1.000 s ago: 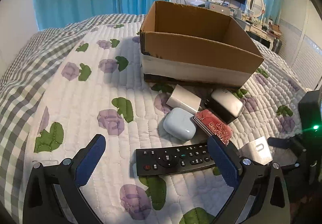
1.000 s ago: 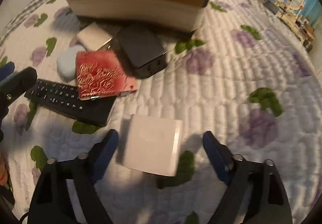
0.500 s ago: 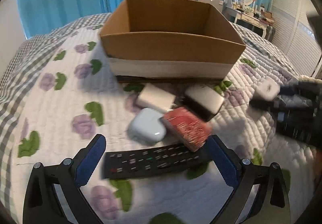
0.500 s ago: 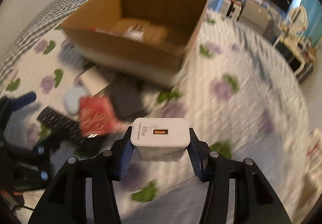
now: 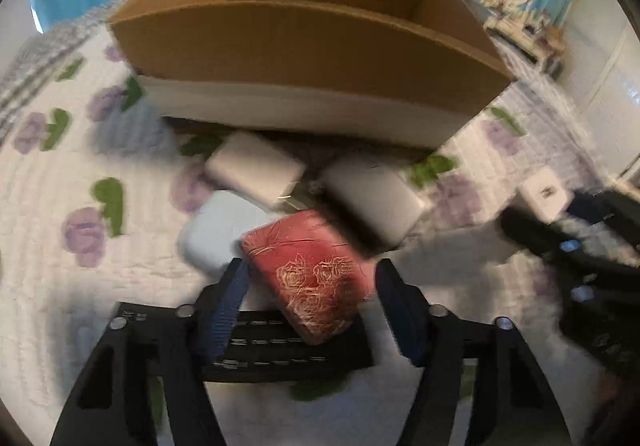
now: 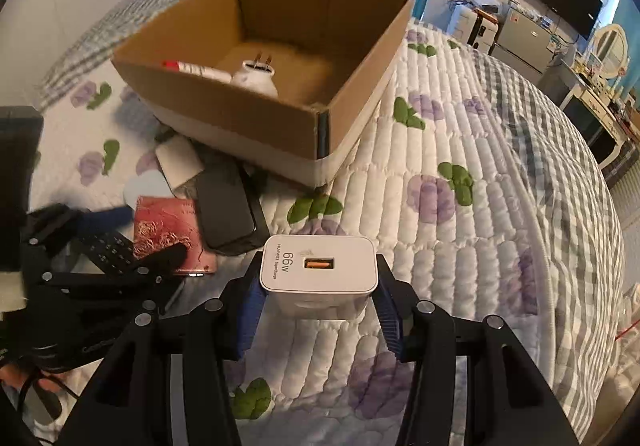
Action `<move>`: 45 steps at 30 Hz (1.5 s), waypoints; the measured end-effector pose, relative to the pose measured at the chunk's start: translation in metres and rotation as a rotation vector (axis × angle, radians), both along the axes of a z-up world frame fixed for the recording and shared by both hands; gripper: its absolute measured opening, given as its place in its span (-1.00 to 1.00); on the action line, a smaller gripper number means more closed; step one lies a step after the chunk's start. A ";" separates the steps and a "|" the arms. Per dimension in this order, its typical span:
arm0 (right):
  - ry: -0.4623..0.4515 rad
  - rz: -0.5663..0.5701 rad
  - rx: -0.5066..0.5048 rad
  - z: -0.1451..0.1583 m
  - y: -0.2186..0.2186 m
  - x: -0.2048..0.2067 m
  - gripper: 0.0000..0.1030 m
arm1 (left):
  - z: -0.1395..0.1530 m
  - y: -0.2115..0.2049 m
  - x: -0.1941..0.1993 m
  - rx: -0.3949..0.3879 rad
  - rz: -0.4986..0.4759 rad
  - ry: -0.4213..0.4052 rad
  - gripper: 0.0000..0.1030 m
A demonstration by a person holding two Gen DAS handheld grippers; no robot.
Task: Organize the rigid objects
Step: 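Grasp the white charger with the right tool while the left tool grasps the red patterned case, then carry the charger and red case into the box and open both tools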
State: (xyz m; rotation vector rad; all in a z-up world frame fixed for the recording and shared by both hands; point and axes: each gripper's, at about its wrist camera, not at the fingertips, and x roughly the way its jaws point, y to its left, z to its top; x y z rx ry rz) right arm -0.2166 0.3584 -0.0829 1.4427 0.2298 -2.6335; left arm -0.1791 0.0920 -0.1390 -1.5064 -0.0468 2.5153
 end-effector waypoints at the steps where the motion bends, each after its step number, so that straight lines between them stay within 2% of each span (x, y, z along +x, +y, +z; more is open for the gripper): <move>1: -0.001 -0.005 -0.009 0.000 0.002 0.001 -0.04 | 0.002 0.002 0.000 -0.006 -0.001 0.000 0.27; 4: -0.003 -0.024 -0.039 0.002 0.009 0.003 -0.04 | 0.006 0.006 -0.001 -0.036 -0.009 0.009 0.17; 5: 0.003 -0.030 -0.044 0.003 0.010 0.004 -0.04 | 0.009 0.005 0.000 -0.012 -0.014 0.006 0.13; 7: 0.011 -0.035 -0.050 0.005 0.010 0.005 -0.04 | 0.011 0.001 -0.002 0.089 -0.046 -0.035 -0.26; 9: 0.017 -0.038 -0.055 0.006 0.010 0.007 -0.04 | 0.004 0.000 -0.007 0.159 -0.059 -0.108 -0.27; 10: 0.017 -0.038 -0.056 0.005 0.011 0.007 -0.04 | -0.002 0.001 -0.010 0.133 -0.041 -0.125 -0.39; 11: 0.018 -0.038 -0.053 0.005 0.010 0.008 -0.04 | -0.008 0.003 -0.013 0.084 -0.028 -0.131 -0.42; 15: 0.026 -0.036 -0.033 0.003 0.007 0.009 -0.04 | -0.008 0.004 -0.011 0.089 -0.030 -0.116 -0.50; 18: 0.034 -0.032 -0.022 0.004 0.005 0.011 -0.04 | -0.001 0.006 -0.002 0.036 -0.034 -0.078 -0.58; 22: 0.058 -0.036 -0.001 0.008 0.002 0.015 -0.04 | 0.017 0.007 0.017 -0.075 -0.049 0.016 -0.79; 27: 0.090 -0.045 0.024 0.013 -0.006 0.022 -0.04 | 0.045 0.000 0.040 -0.087 -0.060 0.087 -0.80; 29: 0.105 -0.046 0.026 0.017 -0.009 0.025 -0.04 | 0.045 -0.006 0.038 -0.105 -0.063 0.115 -0.80; 31: 0.127 -0.050 0.028 0.024 -0.012 0.030 -0.04 | 0.056 -0.012 0.046 -0.114 -0.060 0.149 -0.80; 33: 0.145 -0.053 0.031 0.031 -0.015 0.035 -0.04 | 0.063 -0.023 0.053 -0.111 -0.055 0.173 -0.81; 37: 0.171 -0.058 0.027 0.048 -0.023 0.043 -0.04 | 0.089 -0.011 0.049 -0.116 -0.041 0.221 -0.80; 45: 0.238 -0.053 0.017 0.091 -0.036 0.051 -0.04 | 0.132 -0.024 0.058 -0.130 -0.013 0.323 -0.80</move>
